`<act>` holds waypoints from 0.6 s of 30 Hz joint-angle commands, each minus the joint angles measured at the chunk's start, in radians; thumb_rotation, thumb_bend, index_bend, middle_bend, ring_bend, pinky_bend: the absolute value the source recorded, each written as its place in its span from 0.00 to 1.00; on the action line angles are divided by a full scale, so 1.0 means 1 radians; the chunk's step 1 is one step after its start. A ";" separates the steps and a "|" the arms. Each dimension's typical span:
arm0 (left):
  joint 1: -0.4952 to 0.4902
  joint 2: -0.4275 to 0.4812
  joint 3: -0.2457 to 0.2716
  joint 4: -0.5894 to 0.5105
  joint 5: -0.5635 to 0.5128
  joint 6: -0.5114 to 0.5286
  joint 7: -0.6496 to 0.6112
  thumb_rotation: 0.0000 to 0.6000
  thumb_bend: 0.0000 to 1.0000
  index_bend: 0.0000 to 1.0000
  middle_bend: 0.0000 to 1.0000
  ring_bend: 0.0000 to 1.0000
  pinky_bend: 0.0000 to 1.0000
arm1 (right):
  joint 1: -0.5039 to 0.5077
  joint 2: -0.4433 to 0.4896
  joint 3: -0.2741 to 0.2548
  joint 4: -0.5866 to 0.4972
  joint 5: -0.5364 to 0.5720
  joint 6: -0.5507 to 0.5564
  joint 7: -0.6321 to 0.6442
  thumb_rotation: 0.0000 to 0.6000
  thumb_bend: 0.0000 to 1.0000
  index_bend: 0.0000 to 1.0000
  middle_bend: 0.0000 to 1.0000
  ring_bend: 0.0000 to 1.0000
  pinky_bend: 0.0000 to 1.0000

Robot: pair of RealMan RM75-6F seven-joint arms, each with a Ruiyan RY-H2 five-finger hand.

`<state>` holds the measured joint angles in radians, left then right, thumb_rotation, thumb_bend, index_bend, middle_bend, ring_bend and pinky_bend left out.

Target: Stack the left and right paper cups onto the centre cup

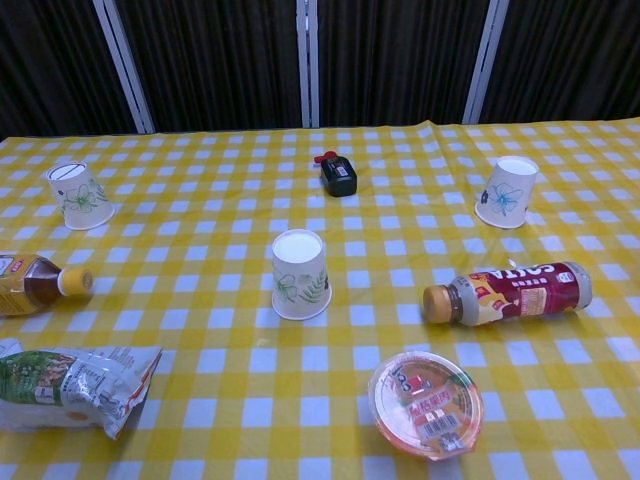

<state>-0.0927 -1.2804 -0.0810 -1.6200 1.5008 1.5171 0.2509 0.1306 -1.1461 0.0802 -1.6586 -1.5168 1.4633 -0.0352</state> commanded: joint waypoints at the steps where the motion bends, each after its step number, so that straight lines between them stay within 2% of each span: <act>1: -0.044 0.031 -0.038 -0.024 -0.042 -0.062 0.007 1.00 0.17 0.04 0.00 0.00 0.00 | 0.004 0.002 0.005 0.005 0.006 -0.005 0.007 1.00 0.12 0.00 0.00 0.00 0.00; 7: -0.158 0.091 -0.119 -0.065 -0.158 -0.234 0.051 1.00 0.18 0.14 0.00 0.00 0.00 | 0.008 0.006 0.016 0.013 0.016 -0.007 0.018 1.00 0.12 0.00 0.00 0.00 0.00; 10: -0.221 0.110 -0.158 -0.060 -0.237 -0.330 0.077 1.00 0.18 0.16 0.00 0.00 0.00 | 0.009 0.009 0.019 0.014 0.022 -0.009 0.024 1.00 0.12 0.00 0.00 0.00 0.00; 18: -0.410 0.087 -0.236 0.079 -0.495 -0.598 0.141 1.00 0.18 0.15 0.00 0.00 0.00 | 0.015 0.010 0.030 0.030 0.053 -0.027 0.034 1.00 0.12 0.00 0.00 0.00 0.00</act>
<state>-0.4285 -1.1817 -0.2827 -1.6054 1.0953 1.0092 0.3616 0.1439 -1.1354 0.1076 -1.6320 -1.4694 1.4409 -0.0026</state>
